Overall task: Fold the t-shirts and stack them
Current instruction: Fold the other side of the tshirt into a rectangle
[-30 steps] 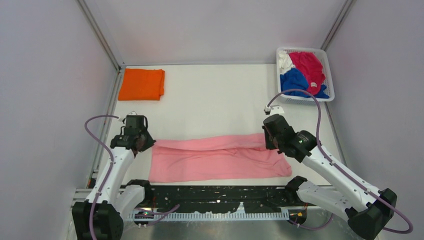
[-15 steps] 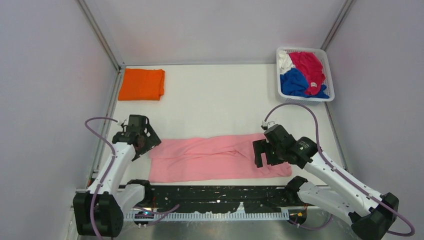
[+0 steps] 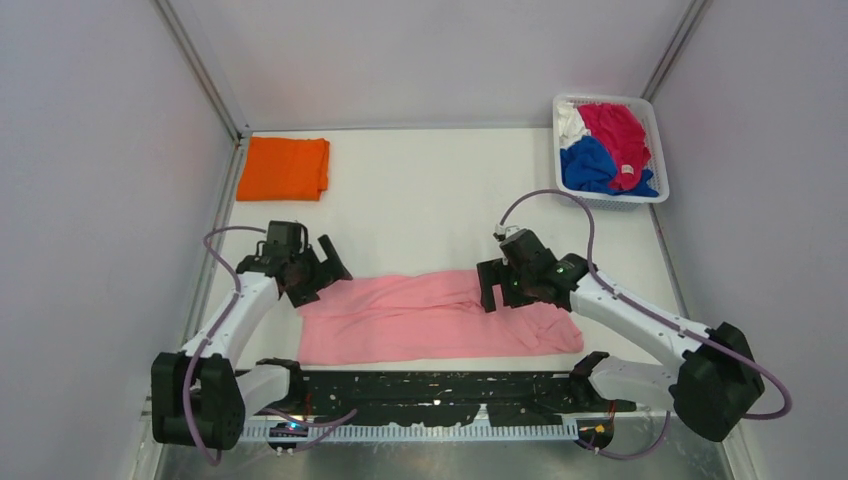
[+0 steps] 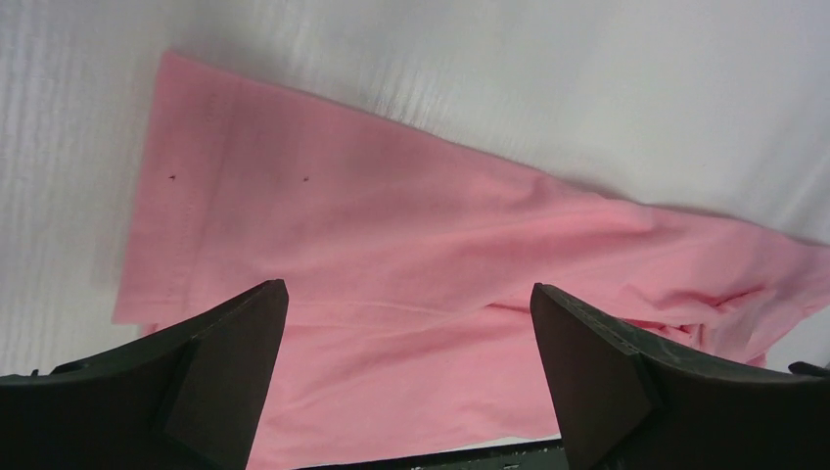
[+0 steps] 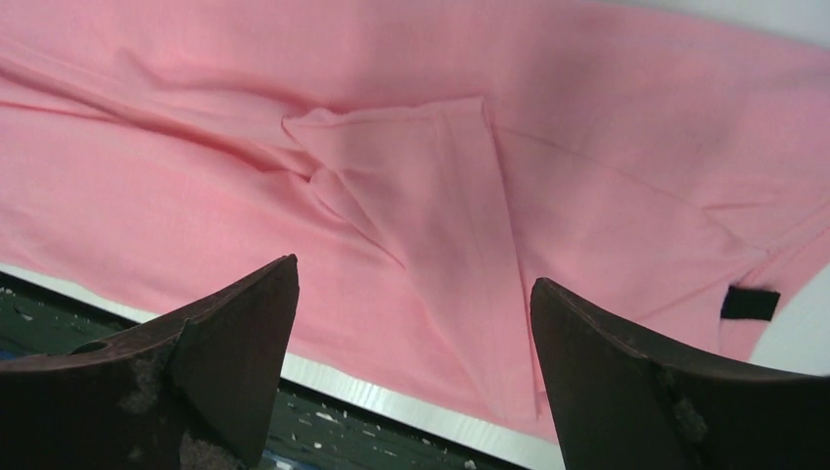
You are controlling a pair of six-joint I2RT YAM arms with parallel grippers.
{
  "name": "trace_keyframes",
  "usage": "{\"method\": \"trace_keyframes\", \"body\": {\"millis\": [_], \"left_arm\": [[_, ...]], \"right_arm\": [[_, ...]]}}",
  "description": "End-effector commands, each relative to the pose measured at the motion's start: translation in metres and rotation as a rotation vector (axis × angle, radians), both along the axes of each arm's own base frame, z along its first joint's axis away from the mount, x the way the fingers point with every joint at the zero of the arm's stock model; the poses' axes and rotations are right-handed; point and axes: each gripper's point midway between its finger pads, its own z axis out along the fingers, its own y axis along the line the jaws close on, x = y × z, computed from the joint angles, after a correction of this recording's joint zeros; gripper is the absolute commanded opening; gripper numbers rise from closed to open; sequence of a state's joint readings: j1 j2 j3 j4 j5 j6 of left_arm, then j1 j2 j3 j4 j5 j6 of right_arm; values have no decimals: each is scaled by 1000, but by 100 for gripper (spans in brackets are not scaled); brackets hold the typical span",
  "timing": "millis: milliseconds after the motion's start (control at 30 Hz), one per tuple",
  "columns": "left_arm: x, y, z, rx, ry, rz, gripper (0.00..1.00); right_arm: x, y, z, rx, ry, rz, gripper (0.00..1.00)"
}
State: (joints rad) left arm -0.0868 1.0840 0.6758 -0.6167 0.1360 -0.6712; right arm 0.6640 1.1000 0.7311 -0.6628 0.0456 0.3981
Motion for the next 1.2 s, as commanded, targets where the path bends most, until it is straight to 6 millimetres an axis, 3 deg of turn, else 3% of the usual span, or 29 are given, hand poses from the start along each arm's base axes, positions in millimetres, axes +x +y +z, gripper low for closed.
{"method": "trace_keyframes", "body": {"millis": [0, 233, 467, 667, 800, 1033, 1167], "left_arm": [[6, -19, -16, -77, 17, -78, 100], [5, -11, -39, -26, 98, -60, 100], [6, -9, -49, -18, 135, -51, 100], [6, -9, -51, -19, 140, -45, 100], [6, -9, -50, -17, 135, -44, 100], [5, -4, -46, 11, 130, -34, 100], [6, -1, -42, 26, 119, -26, 100]], "right_arm": [[33, 18, -4, 87, -42, -1, 96], [17, 19, -39, 105, 72, 29, 95], [-7, 27, -51, 160, 156, 121, 95], [-18, 42, -33, 256, 152, 199, 95], [-39, 62, -19, 354, 190, 291, 95], [-104, 105, 0, 371, 271, 518, 95], [-103, 106, 24, 356, 173, 542, 95]]}}
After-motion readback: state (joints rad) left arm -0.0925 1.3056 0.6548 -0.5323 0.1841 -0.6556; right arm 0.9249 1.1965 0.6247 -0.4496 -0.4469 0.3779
